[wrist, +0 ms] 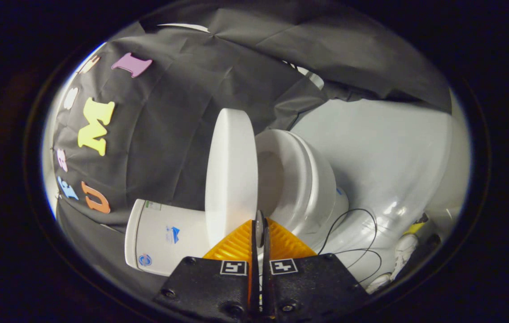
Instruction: Open the toilet lid.
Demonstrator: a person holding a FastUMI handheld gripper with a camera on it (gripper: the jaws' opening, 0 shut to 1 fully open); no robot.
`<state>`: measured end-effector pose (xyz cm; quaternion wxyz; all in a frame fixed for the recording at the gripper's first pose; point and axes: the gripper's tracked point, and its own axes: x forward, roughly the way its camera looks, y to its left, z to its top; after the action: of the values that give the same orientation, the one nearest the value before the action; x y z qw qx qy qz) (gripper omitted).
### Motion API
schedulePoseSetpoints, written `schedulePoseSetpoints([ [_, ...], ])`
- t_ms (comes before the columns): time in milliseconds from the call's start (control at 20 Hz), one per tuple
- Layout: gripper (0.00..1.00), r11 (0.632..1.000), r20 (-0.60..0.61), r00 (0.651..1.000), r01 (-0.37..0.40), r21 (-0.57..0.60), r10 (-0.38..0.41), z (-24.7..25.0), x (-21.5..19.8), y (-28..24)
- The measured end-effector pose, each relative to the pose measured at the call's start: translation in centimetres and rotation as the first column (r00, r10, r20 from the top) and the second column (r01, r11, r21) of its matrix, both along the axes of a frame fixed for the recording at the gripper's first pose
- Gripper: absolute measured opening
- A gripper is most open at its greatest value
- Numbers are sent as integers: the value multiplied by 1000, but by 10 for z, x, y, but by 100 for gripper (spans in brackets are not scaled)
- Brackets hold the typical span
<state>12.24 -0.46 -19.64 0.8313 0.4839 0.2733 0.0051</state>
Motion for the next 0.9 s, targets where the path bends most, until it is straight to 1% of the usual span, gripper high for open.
schedulePoseSetpoints([
  [200, 6, 999, 10, 1000, 6, -33, -6, 19, -1, 8],
  [400, 6, 995, 41, 999, -5, -97, 9, 46, -4, 21],
  [600, 6, 992, 60, 998, -3, -123, 10, 67, -6, 33],
  [900, 6, 986, 62, 998, 4, -169, 6, 84, -9, 49],
])
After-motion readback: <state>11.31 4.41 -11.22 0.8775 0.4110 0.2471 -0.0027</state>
